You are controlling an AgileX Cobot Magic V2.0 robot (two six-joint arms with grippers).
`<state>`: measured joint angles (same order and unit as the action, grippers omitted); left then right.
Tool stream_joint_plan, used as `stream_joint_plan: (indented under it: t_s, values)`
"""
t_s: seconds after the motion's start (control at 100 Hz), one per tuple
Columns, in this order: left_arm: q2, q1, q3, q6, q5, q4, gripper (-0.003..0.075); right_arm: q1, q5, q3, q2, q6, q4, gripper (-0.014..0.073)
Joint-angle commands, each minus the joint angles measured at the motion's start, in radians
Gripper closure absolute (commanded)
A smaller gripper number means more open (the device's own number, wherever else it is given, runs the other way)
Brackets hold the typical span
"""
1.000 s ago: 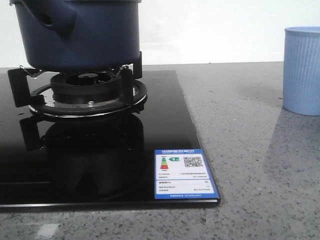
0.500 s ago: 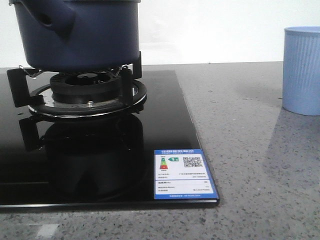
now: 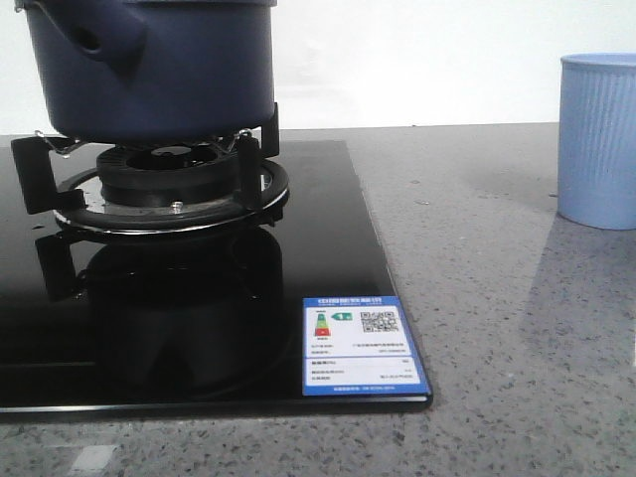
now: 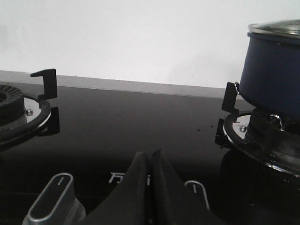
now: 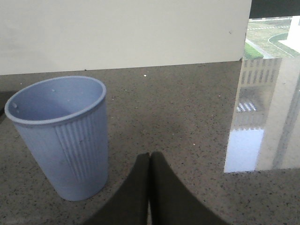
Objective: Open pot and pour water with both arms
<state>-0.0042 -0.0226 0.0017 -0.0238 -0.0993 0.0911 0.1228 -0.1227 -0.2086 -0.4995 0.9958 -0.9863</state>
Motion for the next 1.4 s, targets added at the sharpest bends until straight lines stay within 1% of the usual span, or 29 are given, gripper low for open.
stream_joint_plan:
  t_s: [0.0, 1.06, 1.3, 1.35, 1.39]
  values:
    - [-0.027, -0.001, 0.033, 0.011, 0.062, 0.014, 0.0739, 0.005, -0.043, -0.023, -0.003, 0.0, 0.009, 0.0667]
    - [-0.027, -0.001, 0.033, 0.011, 0.062, 0.015, 0.0739, 0.005, -0.046, -0.023, -0.004, 0.0, 0.009, 0.0667]
    - [-0.027, -0.001, 0.033, 0.011, 0.062, 0.015, 0.0739, 0.005, -0.111, -0.021, 0.002, 0.0, 0.009, 0.0667]
    - [-0.027, -0.001, 0.033, 0.011, 0.062, 0.015, 0.0739, 0.005, -0.108, -0.018, 0.002, -0.025, 0.052, 0.0667]
    - [-0.027, -0.001, 0.033, 0.011, 0.062, 0.015, 0.0739, 0.005, -0.1, -0.014, 0.002, -0.084, 0.152, 0.0667]
